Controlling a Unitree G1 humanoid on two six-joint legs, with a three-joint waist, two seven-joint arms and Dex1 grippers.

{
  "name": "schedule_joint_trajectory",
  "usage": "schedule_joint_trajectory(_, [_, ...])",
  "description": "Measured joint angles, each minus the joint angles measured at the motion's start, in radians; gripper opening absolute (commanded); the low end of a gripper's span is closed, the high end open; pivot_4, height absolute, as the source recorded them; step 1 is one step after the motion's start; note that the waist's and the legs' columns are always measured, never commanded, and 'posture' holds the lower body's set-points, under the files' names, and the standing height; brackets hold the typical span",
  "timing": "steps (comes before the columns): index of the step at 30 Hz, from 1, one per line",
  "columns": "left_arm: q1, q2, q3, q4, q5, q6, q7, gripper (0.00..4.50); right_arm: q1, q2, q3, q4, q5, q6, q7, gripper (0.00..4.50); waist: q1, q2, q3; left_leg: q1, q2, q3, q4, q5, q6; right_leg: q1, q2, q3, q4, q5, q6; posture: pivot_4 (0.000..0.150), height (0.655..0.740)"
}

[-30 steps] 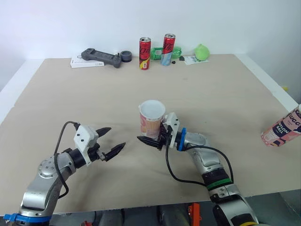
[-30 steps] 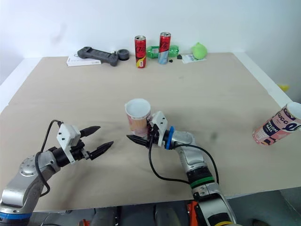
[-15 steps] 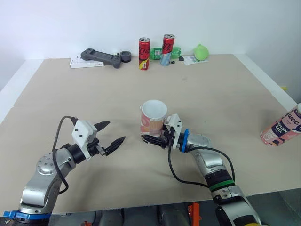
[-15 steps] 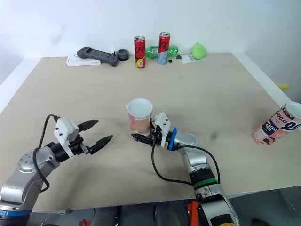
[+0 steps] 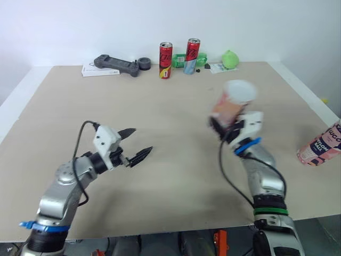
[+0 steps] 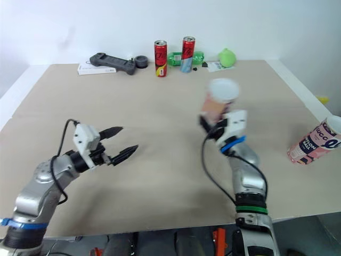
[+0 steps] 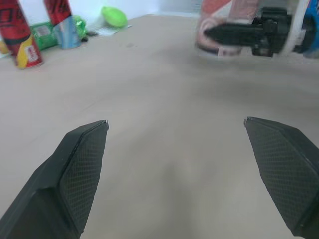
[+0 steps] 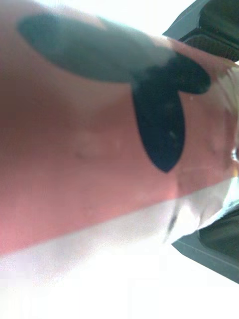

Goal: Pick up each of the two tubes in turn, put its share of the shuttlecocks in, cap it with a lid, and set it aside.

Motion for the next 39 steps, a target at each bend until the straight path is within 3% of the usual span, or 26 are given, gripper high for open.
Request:
schedule_joint_trajectory(6, [-0.134,-0.091,-0.147,0.065,0.033,-0.003,-0.03,4.5,-0.014,-0.07,-0.088,0.211,-0.072,-0.076,-0.243,2.86,-0.016,0.002,0.001,0.002,0.0,0.001,-0.002,0.0,0.001,0.0,0.001,0.002,0.0,0.0,-0.002,0.15,0.74])
schedule_joint_trajectory(18, [-0.185,-0.121,-0.165,0.141,0.056,-0.02,-0.047,4.5,-0.054,-0.085,-0.103,0.363,-0.057,-0.171,-0.289,2.86,-0.032,0.005,0.003,0.002,-0.001,0.001,0.0,0.0,0.002,0.002,0.0,0.002,0.0,0.001,0.0,0.15,0.74])
schedule_joint_trajectory(22, [-0.184,-0.123,-0.165,0.141,0.057,-0.022,-0.046,4.5,-0.054,-0.085,-0.105,0.372,-0.04,-0.174,-0.287,4.47,-0.032,0.006,0.003,0.003,-0.001,0.0,0.0,0.001,0.003,0.002,0.0,0.002,0.0,0.0,0.001,0.15,0.74])
schedule_joint_trajectory(24, [-0.18,-0.123,-0.165,0.141,0.057,-0.022,-0.045,4.5,-0.05,-0.084,-0.107,0.372,-0.033,-0.174,-0.287,4.47,-0.032,0.006,0.003,0.003,-0.001,0.0,0.0,0.001,0.003,0.002,0.0,0.002,0.0,0.0,0.001,0.15,0.74])
schedule_joint_trajectory(30, [-0.171,-0.129,-0.165,0.141,0.058,-0.022,-0.038,4.5,0.001,-0.071,-0.101,0.302,-0.022,-0.155,-0.275,4.47,-0.032,0.006,0.003,0.002,-0.001,0.0,0.0,0.001,0.003,0.002,0.0,0.002,0.0,0.0,0.001,0.15,0.74])
schedule_joint_trajectory(39, [-0.165,-0.146,-0.171,0.148,0.058,-0.025,-0.046,4.5,0.185,-0.02,-0.092,-0.031,0.002,-0.007,-0.295,4.47,-0.031,0.007,0.003,0.002,-0.001,0.0,0.0,0.001,0.003,0.002,0.0,0.002,0.001,0.0,0.001,0.15,0.74])
